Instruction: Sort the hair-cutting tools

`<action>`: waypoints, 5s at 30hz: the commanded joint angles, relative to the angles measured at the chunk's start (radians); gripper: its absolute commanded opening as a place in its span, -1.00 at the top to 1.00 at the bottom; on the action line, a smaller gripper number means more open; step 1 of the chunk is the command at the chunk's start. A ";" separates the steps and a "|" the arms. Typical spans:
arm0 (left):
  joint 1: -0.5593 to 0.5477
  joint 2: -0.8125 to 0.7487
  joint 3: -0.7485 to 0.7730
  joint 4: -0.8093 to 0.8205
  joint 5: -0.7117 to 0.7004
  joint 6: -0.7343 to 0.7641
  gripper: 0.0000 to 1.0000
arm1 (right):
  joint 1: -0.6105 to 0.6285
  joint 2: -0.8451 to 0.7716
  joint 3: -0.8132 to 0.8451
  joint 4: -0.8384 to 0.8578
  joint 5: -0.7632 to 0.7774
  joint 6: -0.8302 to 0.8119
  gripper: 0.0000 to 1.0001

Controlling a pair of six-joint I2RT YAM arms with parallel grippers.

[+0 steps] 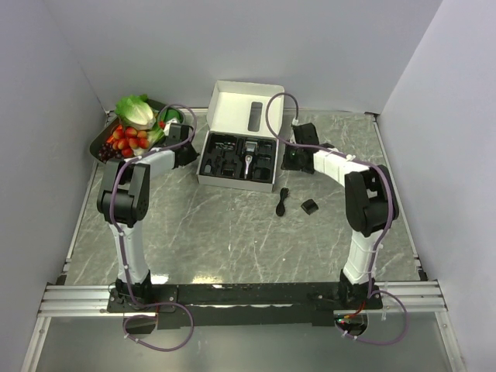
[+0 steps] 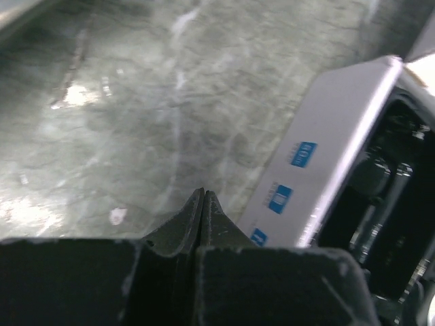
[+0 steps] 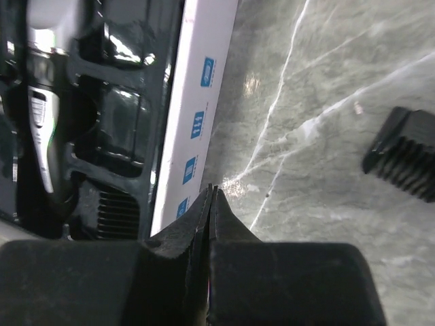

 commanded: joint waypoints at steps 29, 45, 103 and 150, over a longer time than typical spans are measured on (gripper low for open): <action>-0.093 -0.410 -0.527 0.232 0.256 -0.028 0.98 | 0.284 -0.046 -0.083 0.048 -0.007 -0.056 1.00; -0.294 -0.810 -0.877 0.192 0.066 -0.122 0.98 | 0.443 -0.266 -0.352 0.085 0.113 -0.010 1.00; -0.303 -1.401 -0.862 -0.208 -0.079 -0.105 -0.18 | 0.417 -0.367 -0.272 -0.045 0.634 0.053 1.00; -0.305 -1.485 -0.797 -0.293 -0.045 -0.134 -0.23 | 0.500 0.328 0.461 0.174 -0.234 -0.193 0.90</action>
